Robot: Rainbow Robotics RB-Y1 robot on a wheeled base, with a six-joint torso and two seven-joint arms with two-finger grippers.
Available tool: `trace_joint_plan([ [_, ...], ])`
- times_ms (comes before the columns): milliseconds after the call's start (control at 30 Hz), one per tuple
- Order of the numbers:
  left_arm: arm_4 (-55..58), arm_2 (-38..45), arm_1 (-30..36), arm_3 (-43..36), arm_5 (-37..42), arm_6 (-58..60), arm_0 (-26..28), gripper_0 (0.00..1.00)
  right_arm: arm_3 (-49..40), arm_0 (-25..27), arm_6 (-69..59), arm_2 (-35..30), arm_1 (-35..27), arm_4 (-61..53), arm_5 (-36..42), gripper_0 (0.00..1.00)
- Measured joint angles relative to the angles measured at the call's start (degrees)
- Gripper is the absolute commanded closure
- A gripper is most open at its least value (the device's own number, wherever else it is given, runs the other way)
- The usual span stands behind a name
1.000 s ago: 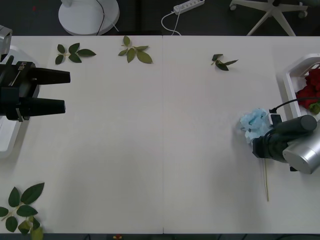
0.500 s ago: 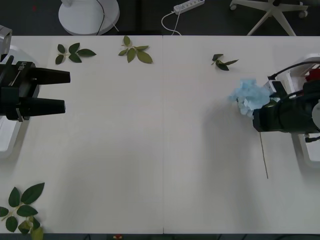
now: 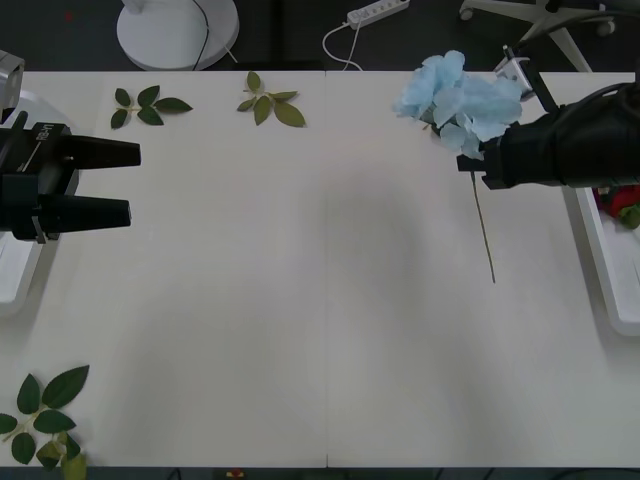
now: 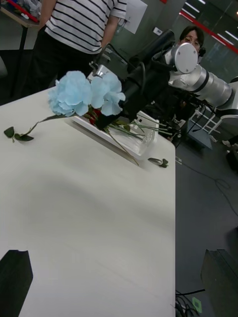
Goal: Place the red flowers into the right box and the blue flowers into the left box. If a person shows an open palm, hand one flower to the person first, then continue sorting.
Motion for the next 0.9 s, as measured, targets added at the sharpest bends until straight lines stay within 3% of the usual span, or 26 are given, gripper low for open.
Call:
trace_joint_plan([
  [367,0.0,0.0,0.0,0.0,0.0,0.0,0.0,0.00,9.1,-14.2,10.7,0.0,7.7,-9.0,-1.7,1.00],
  [900,1.5,-0.7,-0.1,0.2,0.0,0.0,0.3,0.00,9.2,-20.4,10.8,0.0,15.6,-13.5,-5.8,1.00],
])
